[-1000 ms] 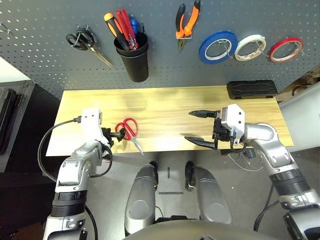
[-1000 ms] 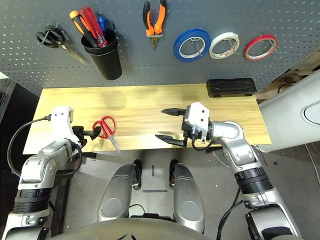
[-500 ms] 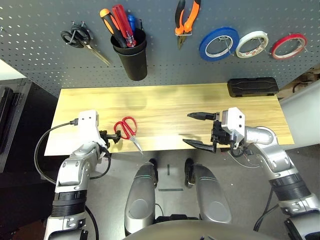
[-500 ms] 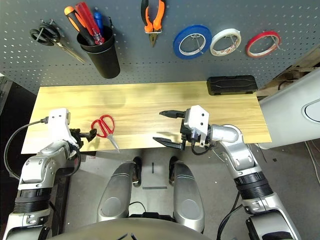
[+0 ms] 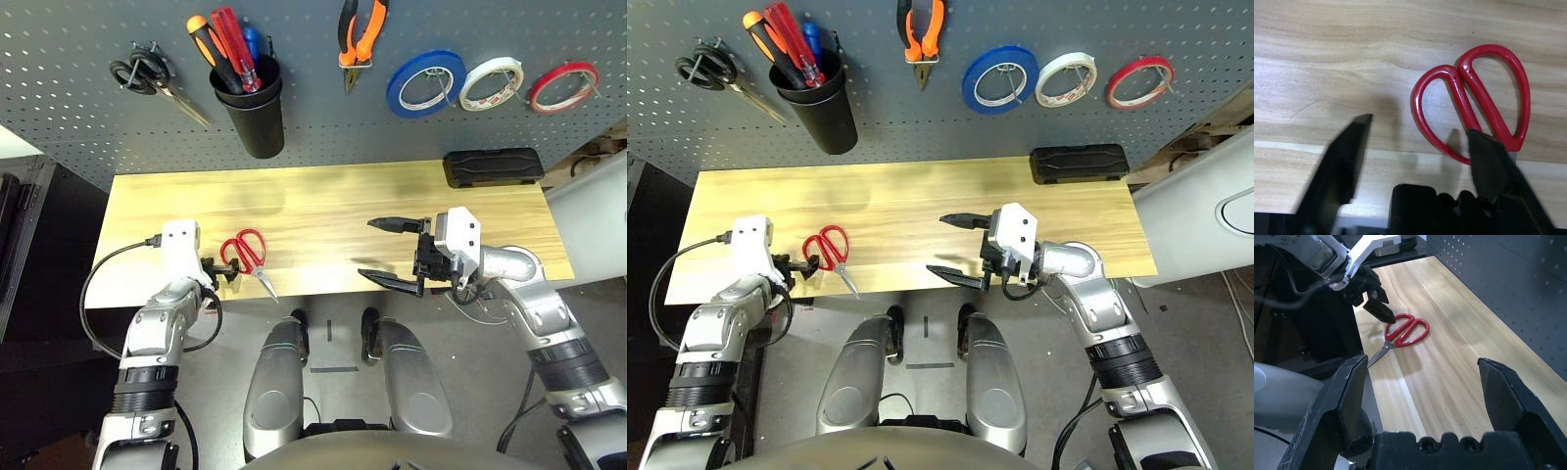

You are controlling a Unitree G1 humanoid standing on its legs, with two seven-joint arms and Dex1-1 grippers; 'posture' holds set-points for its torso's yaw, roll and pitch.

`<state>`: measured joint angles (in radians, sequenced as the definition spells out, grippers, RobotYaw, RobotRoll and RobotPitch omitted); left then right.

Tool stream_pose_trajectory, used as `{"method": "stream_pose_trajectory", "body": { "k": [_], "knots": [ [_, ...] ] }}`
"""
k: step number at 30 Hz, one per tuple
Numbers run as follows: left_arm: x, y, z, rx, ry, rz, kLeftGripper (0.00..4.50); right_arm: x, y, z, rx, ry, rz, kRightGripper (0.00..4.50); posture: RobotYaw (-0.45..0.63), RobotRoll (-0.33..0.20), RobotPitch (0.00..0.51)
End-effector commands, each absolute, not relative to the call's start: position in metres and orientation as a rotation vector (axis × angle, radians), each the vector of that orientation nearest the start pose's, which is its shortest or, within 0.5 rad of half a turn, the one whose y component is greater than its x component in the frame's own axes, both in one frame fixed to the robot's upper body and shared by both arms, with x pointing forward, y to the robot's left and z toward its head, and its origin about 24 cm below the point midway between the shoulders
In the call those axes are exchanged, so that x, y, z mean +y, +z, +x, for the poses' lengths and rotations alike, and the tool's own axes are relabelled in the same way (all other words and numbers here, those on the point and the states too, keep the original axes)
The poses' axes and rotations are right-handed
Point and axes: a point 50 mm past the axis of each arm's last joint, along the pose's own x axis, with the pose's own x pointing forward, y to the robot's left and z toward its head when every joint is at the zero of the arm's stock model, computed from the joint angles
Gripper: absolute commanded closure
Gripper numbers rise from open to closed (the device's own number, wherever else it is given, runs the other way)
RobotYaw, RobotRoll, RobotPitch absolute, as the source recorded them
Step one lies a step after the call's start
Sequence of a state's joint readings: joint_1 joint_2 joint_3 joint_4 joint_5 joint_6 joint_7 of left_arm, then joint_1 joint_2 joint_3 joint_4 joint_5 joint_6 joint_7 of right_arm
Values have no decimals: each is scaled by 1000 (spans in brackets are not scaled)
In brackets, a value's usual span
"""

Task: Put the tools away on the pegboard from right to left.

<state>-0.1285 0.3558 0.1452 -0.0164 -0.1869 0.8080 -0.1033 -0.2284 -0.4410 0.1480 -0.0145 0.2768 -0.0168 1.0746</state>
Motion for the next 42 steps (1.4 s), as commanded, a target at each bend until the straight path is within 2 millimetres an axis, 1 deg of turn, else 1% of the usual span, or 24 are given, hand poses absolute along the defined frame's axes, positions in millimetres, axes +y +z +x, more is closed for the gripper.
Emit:
{"method": "stream_pose_trajectory", "body": {
  "k": [1,5,8,19,23,29,37,40,42],
  "knots": [
    [244,19,254,675,95,79,1805,-139,99,256,-96,1271,-264,0,-25,0,331],
    [244,14,255,689,98,82,3271,-138,100,256,-101,1273,-261,0,-26,0,331],
    [241,12,256,694,91,80,4479,-138,101,256,-103,1273,-259,0,-27,0,332],
    [239,11,254,696,85,70,4479,-138,101,255,-105,1270,-254,0,-24,0,335],
    [242,16,256,667,90,69,4479,-138,101,255,-107,1271,-253,0,-23,0,335],
    [244,34,263,593,88,55,4479,-137,100,254,-106,1271,-249,0,-18,0,339],
    [245,39,262,602,77,69,4479,-135,98,252,-102,1272,-241,0,-17,0,343],
    [244,38,259,615,66,68,3893,-135,97,252,-100,1271,-241,0,-17,0,341],
    [245,38,258,618,65,66,3247,-136,97,252,-100,1271,-241,0,-15,0,340]
  ]
}}
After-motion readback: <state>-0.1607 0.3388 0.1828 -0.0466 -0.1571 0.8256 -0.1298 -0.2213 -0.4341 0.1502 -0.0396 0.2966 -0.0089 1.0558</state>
